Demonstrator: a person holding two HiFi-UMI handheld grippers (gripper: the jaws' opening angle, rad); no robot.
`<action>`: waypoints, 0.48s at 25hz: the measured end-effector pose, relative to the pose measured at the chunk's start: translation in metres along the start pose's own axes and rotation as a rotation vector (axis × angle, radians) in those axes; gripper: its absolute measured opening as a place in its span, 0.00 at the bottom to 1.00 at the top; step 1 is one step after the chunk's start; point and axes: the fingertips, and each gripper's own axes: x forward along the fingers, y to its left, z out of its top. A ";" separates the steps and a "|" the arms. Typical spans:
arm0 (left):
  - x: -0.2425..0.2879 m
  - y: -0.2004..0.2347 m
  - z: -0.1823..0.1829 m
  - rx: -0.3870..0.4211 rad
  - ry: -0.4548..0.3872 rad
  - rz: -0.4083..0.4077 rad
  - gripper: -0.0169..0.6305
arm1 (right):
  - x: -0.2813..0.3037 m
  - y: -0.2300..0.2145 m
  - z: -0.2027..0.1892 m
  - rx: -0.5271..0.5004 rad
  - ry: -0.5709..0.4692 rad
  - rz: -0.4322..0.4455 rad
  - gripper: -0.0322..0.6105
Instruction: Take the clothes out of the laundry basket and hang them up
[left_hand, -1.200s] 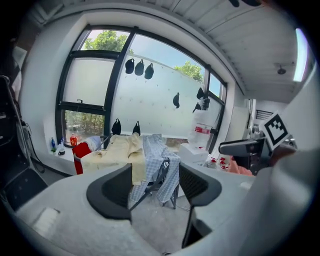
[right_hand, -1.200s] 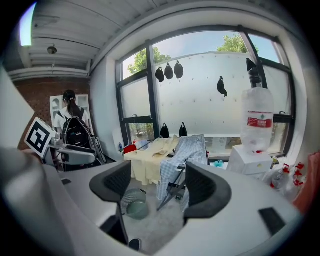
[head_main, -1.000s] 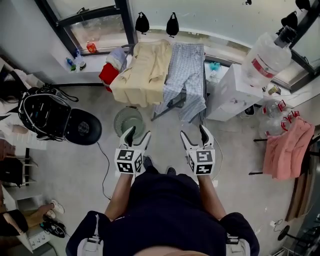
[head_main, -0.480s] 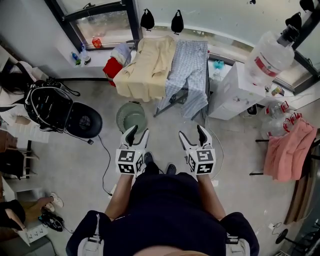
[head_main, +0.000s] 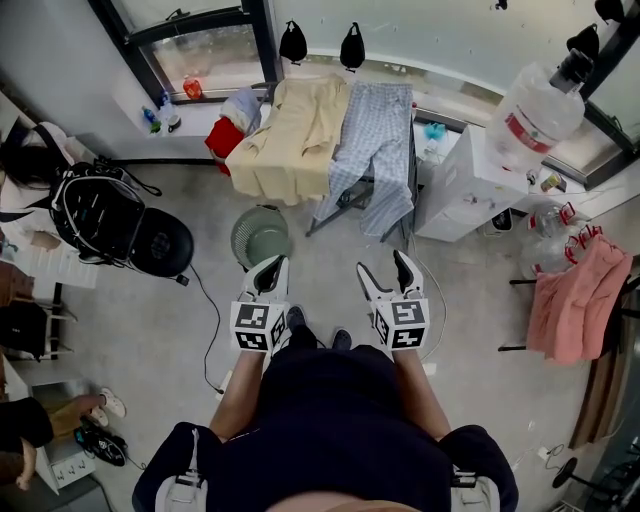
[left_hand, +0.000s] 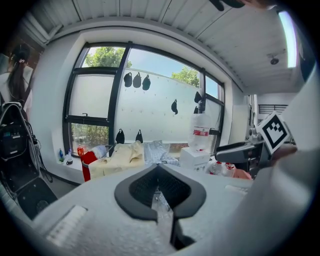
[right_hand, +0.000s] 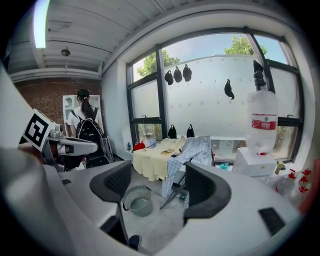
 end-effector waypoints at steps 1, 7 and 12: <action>0.000 0.001 0.000 0.000 -0.001 0.001 0.06 | -0.001 -0.001 0.001 -0.002 -0.003 -0.004 0.58; 0.002 0.001 0.003 0.001 0.000 -0.002 0.06 | -0.008 -0.012 0.010 -0.024 -0.049 -0.069 0.26; 0.003 0.000 0.002 -0.010 0.003 -0.004 0.06 | -0.011 -0.013 0.014 -0.048 -0.061 -0.082 0.05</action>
